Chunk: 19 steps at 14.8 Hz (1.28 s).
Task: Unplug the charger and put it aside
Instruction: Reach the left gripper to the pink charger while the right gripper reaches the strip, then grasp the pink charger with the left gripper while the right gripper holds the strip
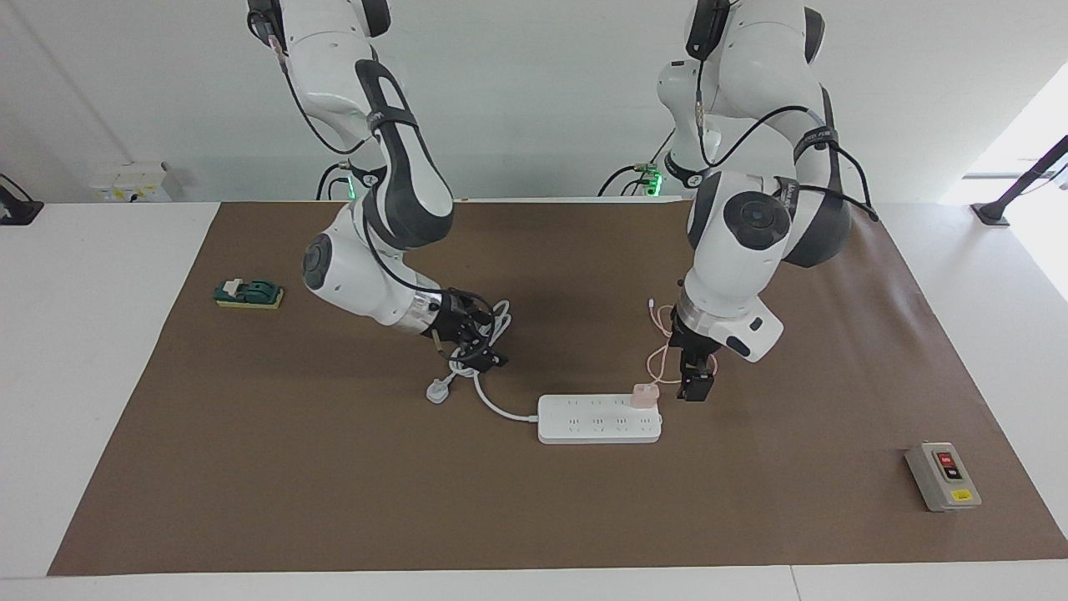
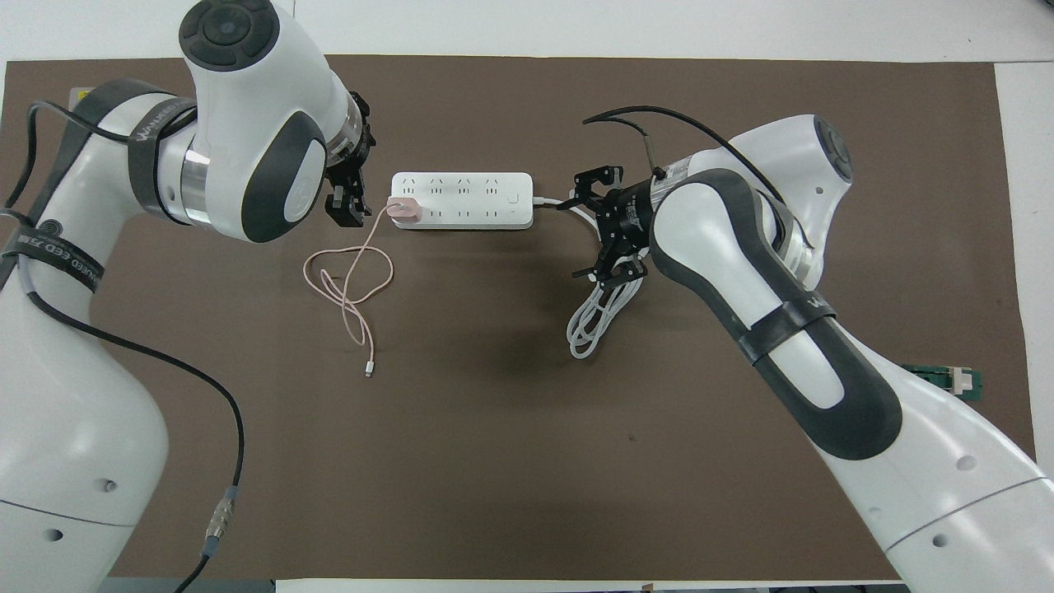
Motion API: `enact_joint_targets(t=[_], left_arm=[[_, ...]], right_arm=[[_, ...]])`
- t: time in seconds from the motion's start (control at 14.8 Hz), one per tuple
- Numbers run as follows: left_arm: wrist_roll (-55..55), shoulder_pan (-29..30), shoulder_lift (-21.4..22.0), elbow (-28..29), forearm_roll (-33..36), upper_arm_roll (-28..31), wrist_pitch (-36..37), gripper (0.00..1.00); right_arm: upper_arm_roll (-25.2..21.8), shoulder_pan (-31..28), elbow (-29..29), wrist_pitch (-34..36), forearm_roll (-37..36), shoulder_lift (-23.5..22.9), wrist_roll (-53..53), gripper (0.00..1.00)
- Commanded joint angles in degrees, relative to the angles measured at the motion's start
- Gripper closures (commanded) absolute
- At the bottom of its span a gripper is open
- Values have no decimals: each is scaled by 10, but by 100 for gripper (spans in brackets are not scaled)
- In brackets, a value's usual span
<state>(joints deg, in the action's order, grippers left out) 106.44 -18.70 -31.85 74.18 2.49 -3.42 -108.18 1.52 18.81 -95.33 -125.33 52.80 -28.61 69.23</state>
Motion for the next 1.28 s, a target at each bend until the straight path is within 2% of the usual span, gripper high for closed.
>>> enact_joint_targets(t=[0.0,0.13,0.34,0.47,0.67,1.21], left_arm=[[9,-4,-33,-36,24,11,2,0],[9,-5,-51,-35,36,12,-5,0],[10,-6,-60,-32,37,12,-12,0],[12,-8,-61,-24,37,12,-12,0],[30,-20,-61,-19,35,11,-12,0],[47,-39,-59,5,29,10,-20,0]], right_arm=[[-1,-4,42,-4,91,-40,15,0],[-1,-10,58,9,113,-63,13,0],[-1,-2,154,11,116,-150,16,0],[-1,-7,213,45,113,-190,17,0],[-2,-4,253,51,112,-224,17,0],[-5,-2,262,47,100,-244,-8,0]])
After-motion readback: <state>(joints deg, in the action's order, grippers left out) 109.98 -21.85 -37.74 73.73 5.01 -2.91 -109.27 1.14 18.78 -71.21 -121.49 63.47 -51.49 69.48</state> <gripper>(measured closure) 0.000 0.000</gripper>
